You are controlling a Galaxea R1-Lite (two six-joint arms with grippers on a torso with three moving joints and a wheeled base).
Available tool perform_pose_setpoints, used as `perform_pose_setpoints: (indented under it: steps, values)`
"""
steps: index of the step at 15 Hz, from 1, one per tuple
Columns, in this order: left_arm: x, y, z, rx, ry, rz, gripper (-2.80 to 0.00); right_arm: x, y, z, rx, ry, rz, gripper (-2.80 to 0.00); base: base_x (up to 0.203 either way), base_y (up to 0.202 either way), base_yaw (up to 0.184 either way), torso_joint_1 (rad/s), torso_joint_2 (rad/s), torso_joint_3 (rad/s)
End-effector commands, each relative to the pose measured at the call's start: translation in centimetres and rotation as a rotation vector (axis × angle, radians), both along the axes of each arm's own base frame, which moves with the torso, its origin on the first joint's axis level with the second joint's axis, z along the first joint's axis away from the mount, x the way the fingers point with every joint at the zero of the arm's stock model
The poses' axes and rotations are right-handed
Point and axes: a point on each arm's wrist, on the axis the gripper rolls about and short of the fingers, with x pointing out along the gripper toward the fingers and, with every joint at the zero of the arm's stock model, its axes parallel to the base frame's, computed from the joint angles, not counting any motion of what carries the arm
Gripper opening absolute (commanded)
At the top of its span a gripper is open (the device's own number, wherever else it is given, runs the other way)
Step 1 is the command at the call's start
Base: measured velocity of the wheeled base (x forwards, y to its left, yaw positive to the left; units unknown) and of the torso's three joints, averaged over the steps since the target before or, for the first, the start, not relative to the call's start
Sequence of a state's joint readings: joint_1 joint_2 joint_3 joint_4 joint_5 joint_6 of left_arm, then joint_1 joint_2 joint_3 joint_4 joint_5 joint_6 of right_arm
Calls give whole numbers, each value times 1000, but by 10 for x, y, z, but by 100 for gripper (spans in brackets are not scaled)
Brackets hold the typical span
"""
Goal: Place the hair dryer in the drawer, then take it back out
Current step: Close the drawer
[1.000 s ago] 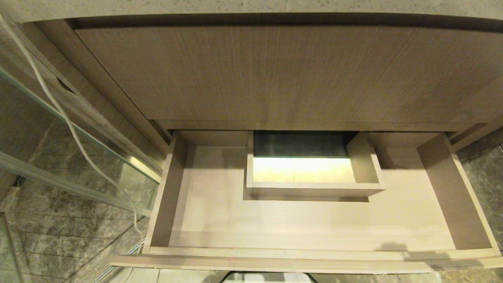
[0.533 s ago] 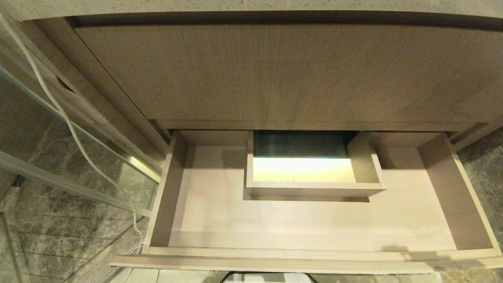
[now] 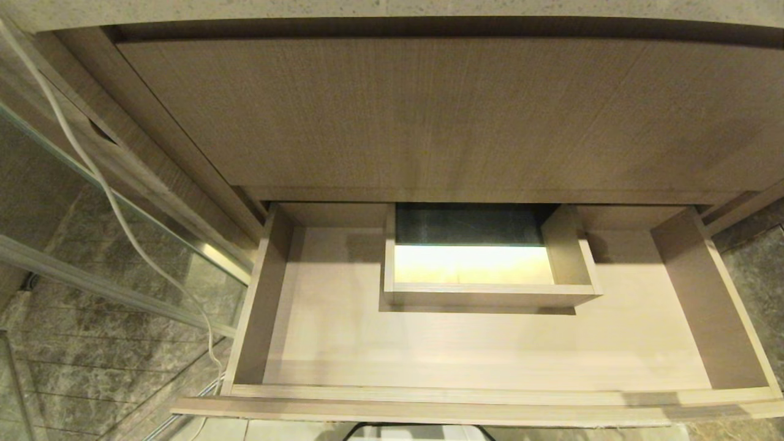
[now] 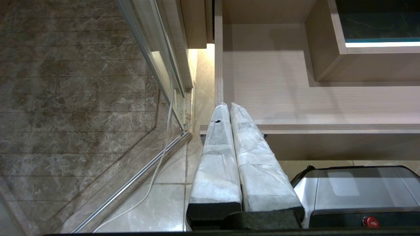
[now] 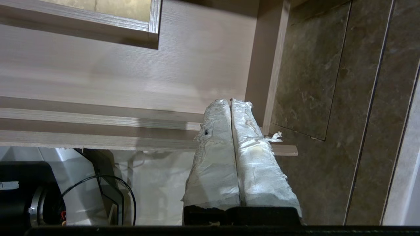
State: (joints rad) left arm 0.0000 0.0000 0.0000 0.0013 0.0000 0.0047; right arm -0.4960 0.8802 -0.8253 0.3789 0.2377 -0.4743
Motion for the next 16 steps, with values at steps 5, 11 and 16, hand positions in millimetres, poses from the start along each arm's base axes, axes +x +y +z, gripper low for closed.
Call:
perform_pose_setpoints:
  steps: [5,11,16]
  values:
    - [0,0,0,0,2,0,-280,1,-1,-14,25,49,-3,-280,0,0,0,0,0,0]
    - [0,0,0,0,0,0,-280,6,-4,-14,28,68,5,-280,0,0,0,0,0,0]
    - [0,0,0,0,2,0,-280,7,-4,-19,45,102,4,-280,0,0,0,0,0,0]
